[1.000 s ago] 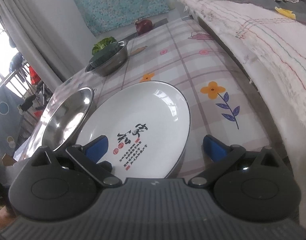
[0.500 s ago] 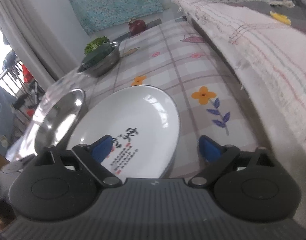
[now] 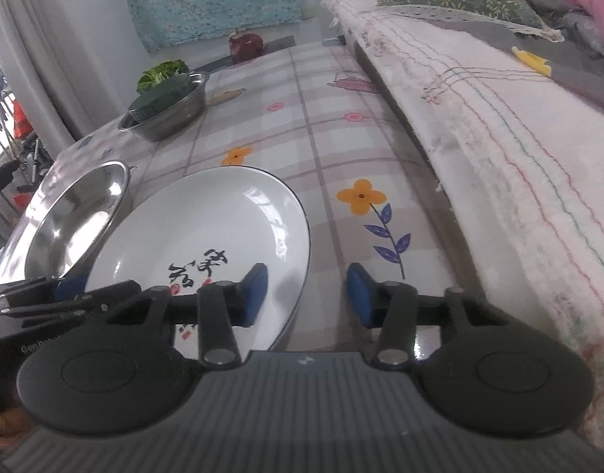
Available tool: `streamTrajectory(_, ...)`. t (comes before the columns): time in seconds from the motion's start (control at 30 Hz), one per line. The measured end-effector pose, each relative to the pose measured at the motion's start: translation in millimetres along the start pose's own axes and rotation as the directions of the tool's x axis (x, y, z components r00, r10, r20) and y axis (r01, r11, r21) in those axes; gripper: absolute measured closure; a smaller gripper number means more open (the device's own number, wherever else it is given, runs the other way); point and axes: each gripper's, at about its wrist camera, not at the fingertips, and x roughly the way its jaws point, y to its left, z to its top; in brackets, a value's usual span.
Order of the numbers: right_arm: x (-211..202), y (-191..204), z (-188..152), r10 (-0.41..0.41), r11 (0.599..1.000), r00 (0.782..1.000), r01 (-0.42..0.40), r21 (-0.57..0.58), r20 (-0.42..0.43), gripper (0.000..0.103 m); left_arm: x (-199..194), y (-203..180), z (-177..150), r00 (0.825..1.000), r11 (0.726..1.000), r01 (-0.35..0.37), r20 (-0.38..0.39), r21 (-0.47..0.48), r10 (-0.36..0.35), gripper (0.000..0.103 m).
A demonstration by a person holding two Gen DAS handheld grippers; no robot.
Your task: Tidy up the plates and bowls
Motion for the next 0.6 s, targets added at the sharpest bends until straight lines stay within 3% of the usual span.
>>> streamTrajectory(0.2,0,8,0,0.010,0.999,1.000,-0.011,-0.035,-0.025,0.083,0,0,3,1.000,1.000,-0.010,-0.006,-0.005,0.010,0.075)
streamTrajectory(0.4,6,13,7,-0.004,0.999,1.000,0.004,-0.035,-0.018,0.083,-5,0,2,0.999,1.000,0.003,-0.032,-0.020,-0.003,0.077)
streamTrajectory(0.6,10,11,7,-0.002,0.999,1.000,0.002,-0.049,-0.002,0.082,4,-6,5,0.999,1.000,0.007,-0.038,0.016,-0.006,0.064)
